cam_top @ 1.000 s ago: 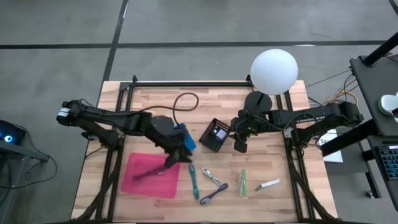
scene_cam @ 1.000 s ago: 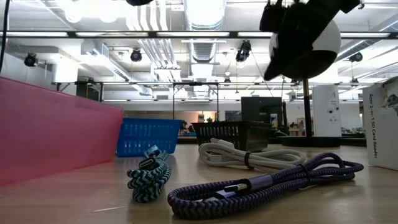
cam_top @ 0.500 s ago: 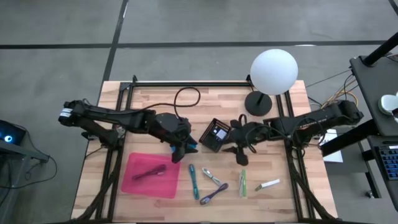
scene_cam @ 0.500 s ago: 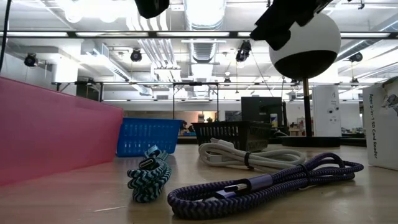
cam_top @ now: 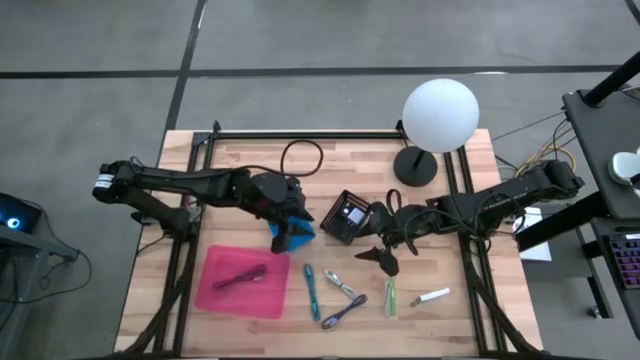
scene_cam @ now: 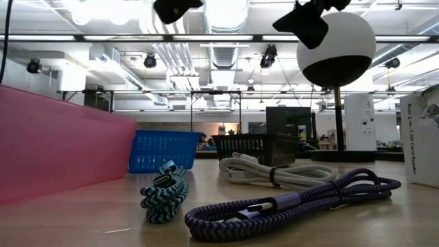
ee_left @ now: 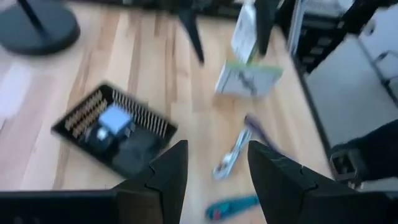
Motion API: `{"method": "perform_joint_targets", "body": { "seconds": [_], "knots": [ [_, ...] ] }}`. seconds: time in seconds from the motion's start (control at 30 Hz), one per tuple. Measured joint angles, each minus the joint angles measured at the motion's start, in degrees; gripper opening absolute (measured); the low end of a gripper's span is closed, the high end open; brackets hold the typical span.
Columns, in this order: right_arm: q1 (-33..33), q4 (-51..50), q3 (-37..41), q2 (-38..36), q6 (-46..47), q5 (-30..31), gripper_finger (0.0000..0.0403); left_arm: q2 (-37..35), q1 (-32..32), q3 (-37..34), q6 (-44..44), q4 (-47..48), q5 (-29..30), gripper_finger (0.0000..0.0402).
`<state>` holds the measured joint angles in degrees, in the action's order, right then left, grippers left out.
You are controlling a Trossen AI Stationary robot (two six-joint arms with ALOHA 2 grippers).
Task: Pick and place items into bin
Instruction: Put the white charger cable into the pink bin
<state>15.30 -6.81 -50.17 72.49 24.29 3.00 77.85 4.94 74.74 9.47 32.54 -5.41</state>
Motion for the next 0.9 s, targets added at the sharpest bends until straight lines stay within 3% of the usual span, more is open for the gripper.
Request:
{"method": "perform_joint_targets", "body": {
  "seconds": [0.3, 0.77, 0.9],
  "knots": [
    [4.1, 0.2, -1.1, 3.1, 7.1, 3.2, 0.0276, -0.4, -0.2, -0.1, -4.4, 12.7, -0.2, 0.0151],
    [7.7, -1.0, -10.4, 25.3, 27.4, 1.1, 0.0266, -0.4, -0.2, -0.1, -10.5, 17.8, -0.3, 0.0151],
    [7.8, -3.2, -13.2, 29.7, 28.9, -0.3, 0.0256, -0.4, -0.2, -0.1, -11.4, 17.8, -0.3, 0.0151]
  ]
}}
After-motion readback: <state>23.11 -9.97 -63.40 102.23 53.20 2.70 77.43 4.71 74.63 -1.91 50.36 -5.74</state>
